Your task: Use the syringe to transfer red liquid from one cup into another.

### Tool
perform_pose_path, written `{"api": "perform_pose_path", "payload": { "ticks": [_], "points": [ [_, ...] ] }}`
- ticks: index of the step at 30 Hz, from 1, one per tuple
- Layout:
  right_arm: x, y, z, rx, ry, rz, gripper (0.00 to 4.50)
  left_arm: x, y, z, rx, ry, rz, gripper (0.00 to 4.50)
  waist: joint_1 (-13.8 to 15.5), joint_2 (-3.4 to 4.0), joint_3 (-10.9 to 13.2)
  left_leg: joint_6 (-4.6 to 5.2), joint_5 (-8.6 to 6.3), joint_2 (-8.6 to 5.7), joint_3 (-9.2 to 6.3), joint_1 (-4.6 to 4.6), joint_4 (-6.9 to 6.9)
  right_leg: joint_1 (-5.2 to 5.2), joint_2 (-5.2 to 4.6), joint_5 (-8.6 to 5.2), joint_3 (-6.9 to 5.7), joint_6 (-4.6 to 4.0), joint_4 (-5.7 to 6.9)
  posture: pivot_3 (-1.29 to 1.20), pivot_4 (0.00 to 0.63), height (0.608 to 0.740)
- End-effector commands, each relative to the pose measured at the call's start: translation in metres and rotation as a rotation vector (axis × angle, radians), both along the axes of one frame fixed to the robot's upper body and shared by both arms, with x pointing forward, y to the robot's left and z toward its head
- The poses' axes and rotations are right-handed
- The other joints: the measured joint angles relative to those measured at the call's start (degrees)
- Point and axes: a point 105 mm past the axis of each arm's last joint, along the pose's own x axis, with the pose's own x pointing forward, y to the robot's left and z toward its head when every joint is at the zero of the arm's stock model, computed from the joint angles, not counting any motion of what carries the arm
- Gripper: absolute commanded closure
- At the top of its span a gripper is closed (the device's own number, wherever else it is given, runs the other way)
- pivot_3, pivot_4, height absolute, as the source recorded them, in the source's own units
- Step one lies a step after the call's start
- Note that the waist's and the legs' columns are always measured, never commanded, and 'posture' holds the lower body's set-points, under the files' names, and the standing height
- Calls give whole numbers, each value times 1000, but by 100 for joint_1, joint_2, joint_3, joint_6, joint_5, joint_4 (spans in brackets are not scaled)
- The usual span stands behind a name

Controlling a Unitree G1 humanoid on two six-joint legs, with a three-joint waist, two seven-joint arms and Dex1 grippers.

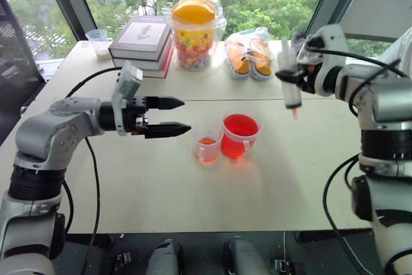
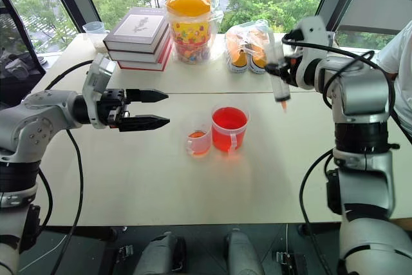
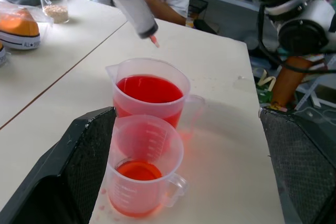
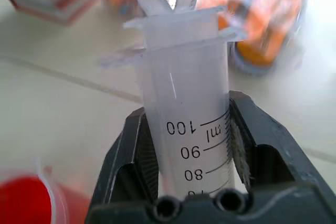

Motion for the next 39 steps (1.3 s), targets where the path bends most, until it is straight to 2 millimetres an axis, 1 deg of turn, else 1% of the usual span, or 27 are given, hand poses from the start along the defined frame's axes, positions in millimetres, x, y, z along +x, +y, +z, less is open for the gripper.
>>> {"api": "perform_pose_path", "payload": {
  "ticks": [1,4,8,10,14,19,22,24,31,39],
  "points": [
    [-27,17,48,99,-271,52,3027,3,-3,16,-14,-49,-25,0,-12,0,0,-2,1,0,-2,-1,0,0,1,0,-1,0,1,0,150,740],
    [-43,43,48,126,-340,158,3027,10,-3,23,-26,-53,-36,0,-5,0,0,-1,1,1,-3,1,-1,2,1,0,-3,0,0,0,150,740],
    [-59,65,41,184,-401,261,3027,15,-10,30,-34,-68,-54,0,-1,0,0,-1,1,0,-2,0,1,6,-1,0,-4,0,-2,0,150,740],
    [-61,70,32,195,-402,275,3027,15,-11,31,-34,-69,-63,0,-2,0,0,-1,1,-1,-2,0,1,6,-2,0,-2,0,-2,0,150,740],
    [-65,83,4,184,-388,306,3027,15,-14,33,-30,-75,-70,0,-3,0,0,-1,1,-1,-5,0,0,7,-1,-1,-4,0,-2,0,150,740],
    [-65,88,-23,164,-357,305,3027,18,-22,39,-45,-92,-82,0,-10,0,0,-1,1,-1,-5,1,2,7,-1,-1,-3,0,-2,0,150,740],
    [-63,88,-34,173,-339,287,3027,21,-31,42,-61,-108,-92,0,-3,0,0,-1,1,-2,-6,3,3,9,-1,-1,-3,0,-1,0,150,740],
    [-62,88,-37,165,-337,279,3027,20,-36,47,-83,-112,-110,0,-1,0,0,-1,1,-2,-7,3,3,10,-1,-1,-3,0,-1,0,150,740],
    [-61,87,-47,148,-311,274,3027,8,-55,59,-138,-112,-220,0,-9,0,0,-1,1,-1,-9,3,3,10,1,-1,-3,0,-1,0,150,740],
    [-64,91,-54,151,-280,297,3027,12,-72,59,-144,-123,-241,0,-7,0,0,-1,1,-2,-10,4,3,12,1,-1,-3,0,-2,0,150,740]
  ]
}}
